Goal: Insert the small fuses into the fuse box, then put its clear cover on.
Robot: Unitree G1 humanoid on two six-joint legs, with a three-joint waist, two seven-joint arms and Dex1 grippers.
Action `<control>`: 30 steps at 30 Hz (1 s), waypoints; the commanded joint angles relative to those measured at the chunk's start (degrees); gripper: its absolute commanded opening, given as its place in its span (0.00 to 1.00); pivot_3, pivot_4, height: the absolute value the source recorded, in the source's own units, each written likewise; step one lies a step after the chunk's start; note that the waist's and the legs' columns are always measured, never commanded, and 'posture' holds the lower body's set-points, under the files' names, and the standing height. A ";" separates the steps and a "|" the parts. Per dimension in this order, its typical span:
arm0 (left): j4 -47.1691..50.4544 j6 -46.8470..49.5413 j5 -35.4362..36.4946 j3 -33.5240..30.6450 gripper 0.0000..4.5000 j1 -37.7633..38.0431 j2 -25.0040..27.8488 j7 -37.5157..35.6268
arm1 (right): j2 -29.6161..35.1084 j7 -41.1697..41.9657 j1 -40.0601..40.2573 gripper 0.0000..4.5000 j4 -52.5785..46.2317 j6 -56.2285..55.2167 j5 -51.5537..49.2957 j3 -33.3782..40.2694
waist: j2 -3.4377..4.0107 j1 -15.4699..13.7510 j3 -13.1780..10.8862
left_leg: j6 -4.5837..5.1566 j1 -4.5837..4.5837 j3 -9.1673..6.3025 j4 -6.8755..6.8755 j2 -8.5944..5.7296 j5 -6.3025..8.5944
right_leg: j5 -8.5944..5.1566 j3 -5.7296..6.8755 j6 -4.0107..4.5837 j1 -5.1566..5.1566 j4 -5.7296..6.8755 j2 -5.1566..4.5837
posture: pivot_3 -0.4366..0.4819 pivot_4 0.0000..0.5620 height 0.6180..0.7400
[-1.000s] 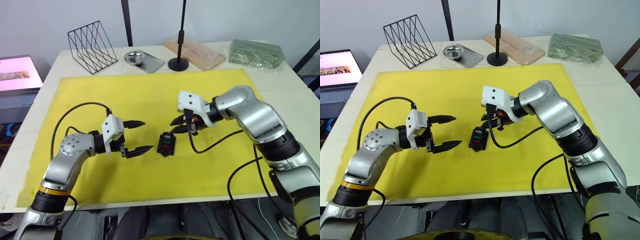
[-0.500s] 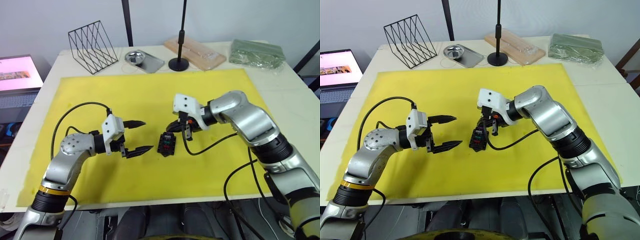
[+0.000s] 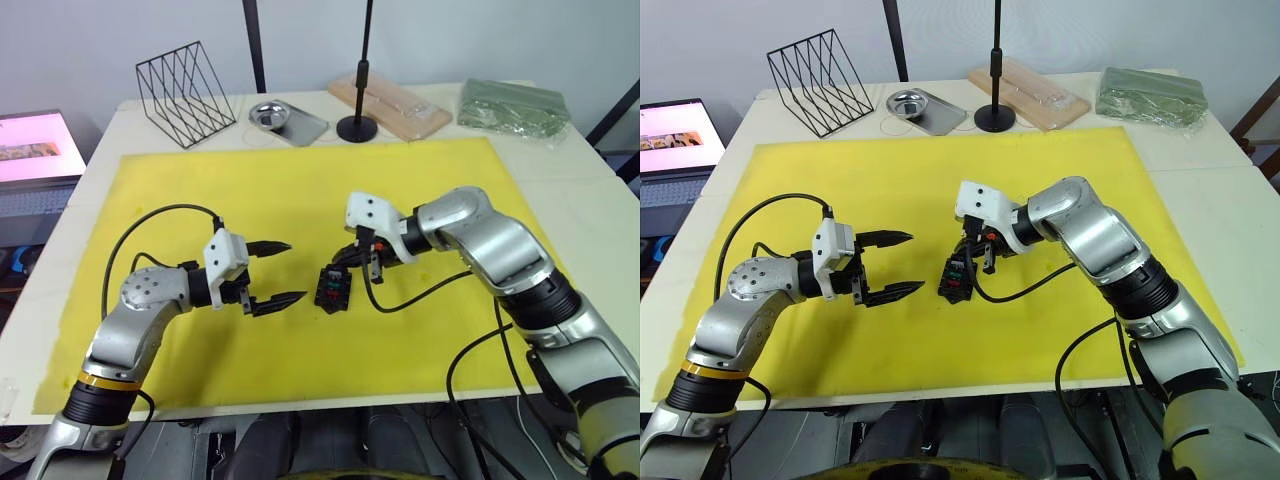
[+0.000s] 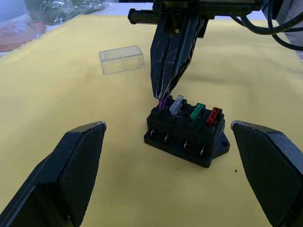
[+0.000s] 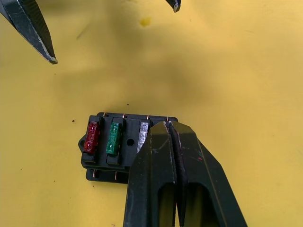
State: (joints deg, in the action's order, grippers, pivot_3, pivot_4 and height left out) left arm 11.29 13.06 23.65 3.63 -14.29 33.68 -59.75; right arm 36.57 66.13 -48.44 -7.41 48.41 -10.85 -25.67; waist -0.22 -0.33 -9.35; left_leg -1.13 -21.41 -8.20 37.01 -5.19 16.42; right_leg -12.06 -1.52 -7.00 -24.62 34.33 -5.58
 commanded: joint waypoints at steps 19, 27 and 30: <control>1.39 -0.13 0.22 -0.96 1.00 -0.11 0.98 -0.03 | -2.92 -1.74 2.12 0.01 6.34 2.68 -0.92 -0.22 | 0.01 -0.01 0.03 | 0.00 0.05 0.00 0.00 0.00 0.00 | 0.00 0.00 0.00 0.05 0.01 0.00 | 0.48 0.27 1.00; 1.26 -0.17 0.27 -1.11 1.00 -0.30 1.29 -0.33 | -2.23 -0.87 2.26 0.01 4.97 1.07 -2.17 1.60 | 0.01 0.01 0.03 | 0.00 0.05 0.00 0.00 0.00 0.00 | 0.00 0.00 0.00 0.06 0.01 0.00 | 0.48 0.27 1.00; 1.19 -0.26 0.37 -1.12 1.00 -0.28 1.53 -0.52 | -1.19 -0.45 2.51 0.01 3.39 1.70 -2.50 2.04 | 0.01 -0.05 0.03 | 0.00 0.05 0.00 0.01 0.00 0.00 | 0.00 0.00 0.00 0.06 0.00 0.00 | 0.48 0.27 1.00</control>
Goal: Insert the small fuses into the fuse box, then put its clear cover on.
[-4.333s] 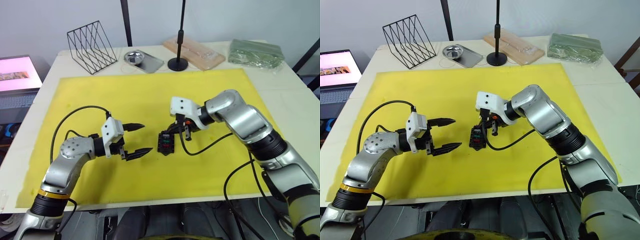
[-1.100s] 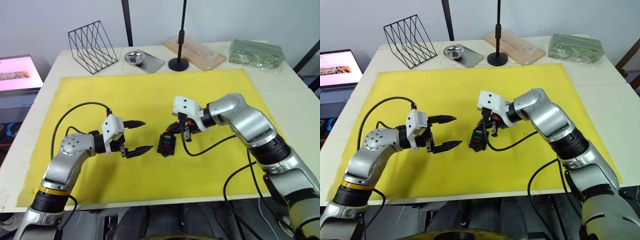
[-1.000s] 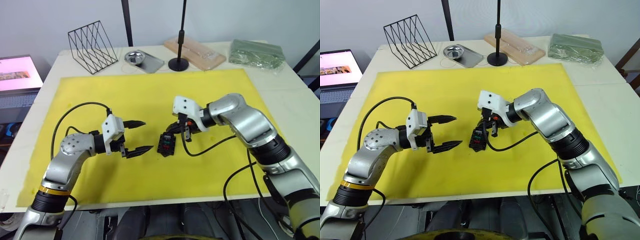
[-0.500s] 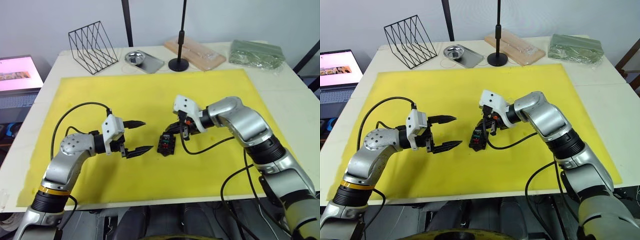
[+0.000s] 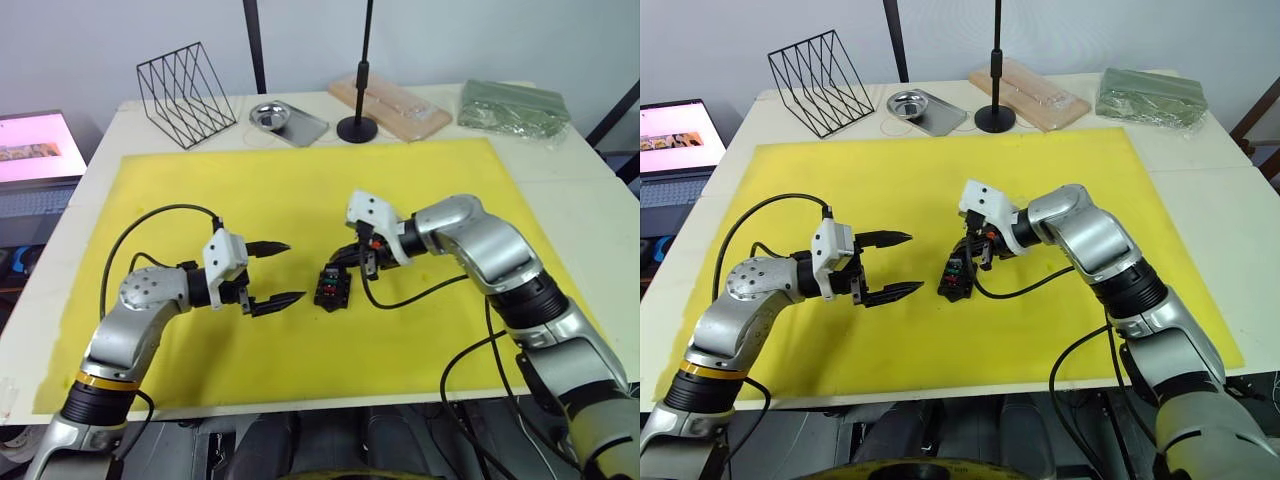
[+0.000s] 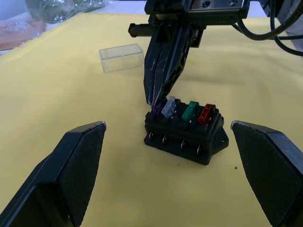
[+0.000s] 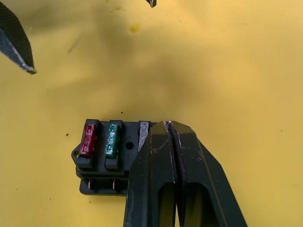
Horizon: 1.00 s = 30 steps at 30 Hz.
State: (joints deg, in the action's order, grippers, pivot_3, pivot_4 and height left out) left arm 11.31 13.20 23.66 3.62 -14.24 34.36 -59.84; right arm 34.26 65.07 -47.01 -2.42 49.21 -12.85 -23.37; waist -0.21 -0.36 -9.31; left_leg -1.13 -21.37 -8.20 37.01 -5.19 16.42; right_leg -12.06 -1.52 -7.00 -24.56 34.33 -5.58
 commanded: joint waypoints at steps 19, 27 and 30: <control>-2.23 -2.17 1.39 -3.48 1.00 -3.54 1.87 -3.22 | 5.16 -3.68 2.81 0.01 -15.58 8.88 -11.77 15.13 | 0.01 -0.29 -0.02 | 0.01 -0.05 -0.01 0.00 0.00 0.00 | 0.00 0.00 0.00 -0.04 -0.01 0.00 | 0.48 0.27 1.00; -7.06 -3.31 2.62 -10.37 1.00 -2.62 6.45 -5.50 | 13.38 -6.97 17.40 0.37 -19.74 -3.23 -10.40 29.29 | 0.00 -0.34 -0.02 | 0.02 -0.04 0.02 0.00 0.00 0.01 | 0.00 0.01 0.00 -0.01 -0.02 0.00 | 0.48 0.27 1.00; -10.63 -4.97 2.10 -13.48 1.00 -1.33 8.65 -6.03 | 15.91 -7.66 24.57 0.60 -18.38 -8.82 -9.18 34.93 | 0.01 -0.21 -0.02 | 0.03 -0.03 0.02 -0.03 0.02 0.02 | 0.00 0.02 0.00 -0.02 -0.01 0.01 | 0.48 0.27 1.00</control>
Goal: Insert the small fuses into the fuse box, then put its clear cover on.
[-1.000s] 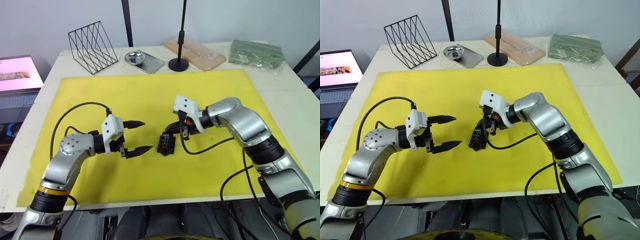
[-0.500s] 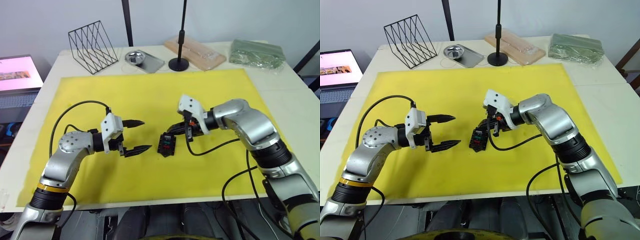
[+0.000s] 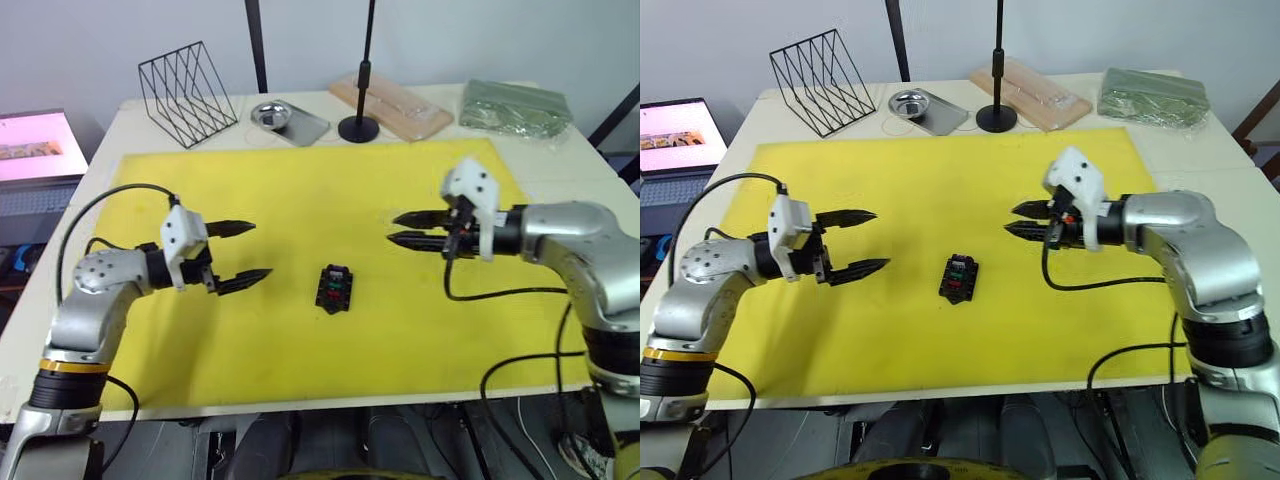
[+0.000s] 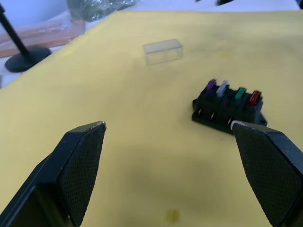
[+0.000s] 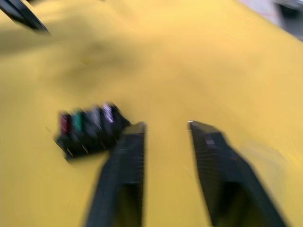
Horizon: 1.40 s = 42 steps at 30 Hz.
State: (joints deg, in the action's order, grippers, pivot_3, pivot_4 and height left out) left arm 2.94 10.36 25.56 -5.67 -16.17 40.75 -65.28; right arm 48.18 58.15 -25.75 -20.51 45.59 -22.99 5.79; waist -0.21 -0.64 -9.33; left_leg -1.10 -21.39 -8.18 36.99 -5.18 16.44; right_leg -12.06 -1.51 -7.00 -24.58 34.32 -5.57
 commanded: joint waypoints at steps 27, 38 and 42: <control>7.93 12.19 10.46 -1.80 1.00 -11.03 1.26 1.73 | -4.95 -19.36 6.55 0.99 0.02 -3.17 -1.08 6.71 | -0.02 0.29 -0.02 | -0.02 0.02 0.00 0.06 -0.01 -0.01 | 0.02 -0.02 0.01 0.07 0.01 -0.01 | 0.48 0.27 1.00; 16.95 11.40 9.25 3.08 1.00 -9.55 -1.53 2.89 | -14.05 -27.86 2.44 0.99 5.21 -3.00 4.40 -3.75 | -0.02 0.46 -0.02 | -0.03 0.02 -0.01 0.03 0.00 -0.02 | 0.02 -0.04 0.02 0.04 0.02 0.00 | 0.48 0.27 1.00; 17.02 10.48 7.81 2.85 1.00 -9.02 -1.67 3.88 | -16.04 -30.06 1.64 0.99 8.96 -5.94 7.36 -5.18 | -0.02 0.30 -0.02 | -0.04 0.02 0.00 0.04 -0.01 -0.03 | 0.02 -0.04 0.02 0.04 0.04 0.01 | 0.48 0.27 1.00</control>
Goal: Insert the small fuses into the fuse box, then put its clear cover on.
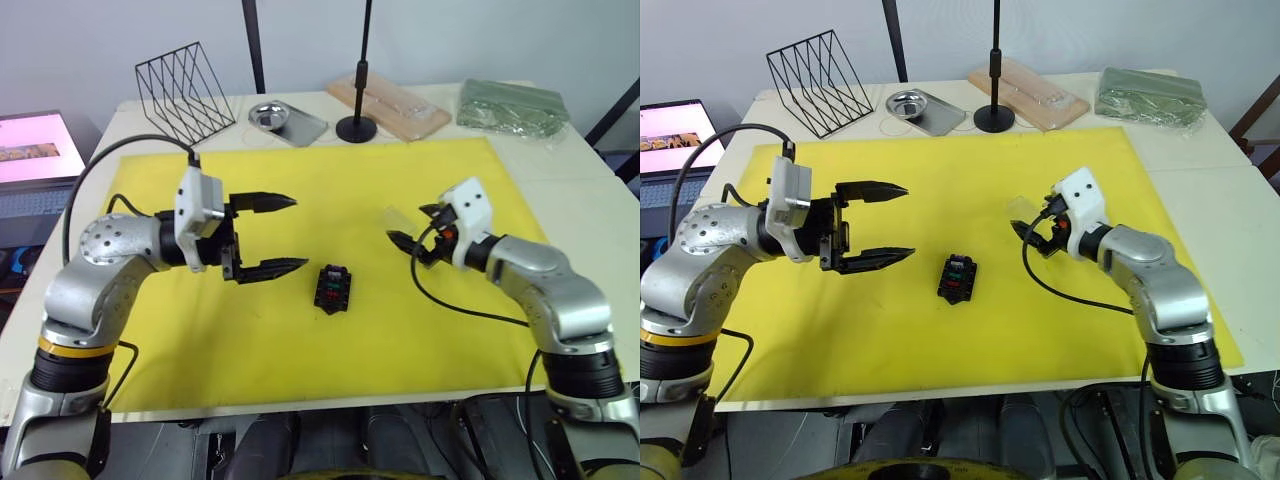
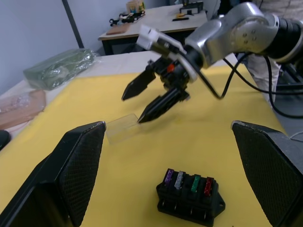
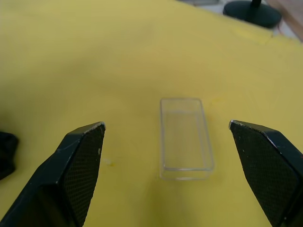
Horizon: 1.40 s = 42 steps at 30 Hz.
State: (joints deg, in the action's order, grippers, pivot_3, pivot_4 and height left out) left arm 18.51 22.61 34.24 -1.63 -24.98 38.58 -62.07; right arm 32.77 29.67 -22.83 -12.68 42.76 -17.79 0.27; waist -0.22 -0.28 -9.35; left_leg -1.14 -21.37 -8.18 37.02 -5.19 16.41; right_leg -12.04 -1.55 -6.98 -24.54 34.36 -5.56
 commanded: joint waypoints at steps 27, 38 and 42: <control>0.12 -1.82 -2.13 -0.36 1.00 0.19 0.12 2.06 | -3.23 2.38 -4.73 0.56 12.86 -9.06 5.69 -1.32 | 0.00 1.00 0.00 | -0.33 0.01 0.00 -0.03 -0.01 -0.19 | 0.00 0.00 0.00 -0.01 0.01 0.01 | 0.48 0.27 1.00; 2.26 -2.30 -2.63 -0.33 1.00 5.22 1.37 0.86 | -2.72 3.90 -5.05 0.40 10.47 -8.12 3.95 0.93 | 0.02 1.01 0.01 | -0.33 0.01 0.00 -0.03 0.00 -0.19 | 0.00 0.00 0.01 -0.01 0.01 0.01 | 0.48 0.27 1.00; 3.66 -3.22 -2.87 -0.52 1.00 10.87 1.39 1.02 | -0.06 6.85 -4.89 0.40 5.97 -5.09 2.06 1.33 | 0.02 1.00 0.00 | -0.30 -0.01 0.00 -0.04 0.00 -0.17 | 0.00 -0.01 0.01 -0.03 0.00 0.01 | 0.48 0.27 1.00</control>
State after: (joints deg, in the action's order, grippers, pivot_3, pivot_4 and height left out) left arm 19.86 20.71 31.53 -1.26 -15.27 39.68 -61.16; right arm 31.44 35.13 -26.65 -2.41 36.87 -14.07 -0.16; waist -0.20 0.72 -9.35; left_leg -1.39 -21.37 -8.18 36.98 -5.19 16.27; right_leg -12.04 -1.57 -6.97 -24.57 34.36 -5.56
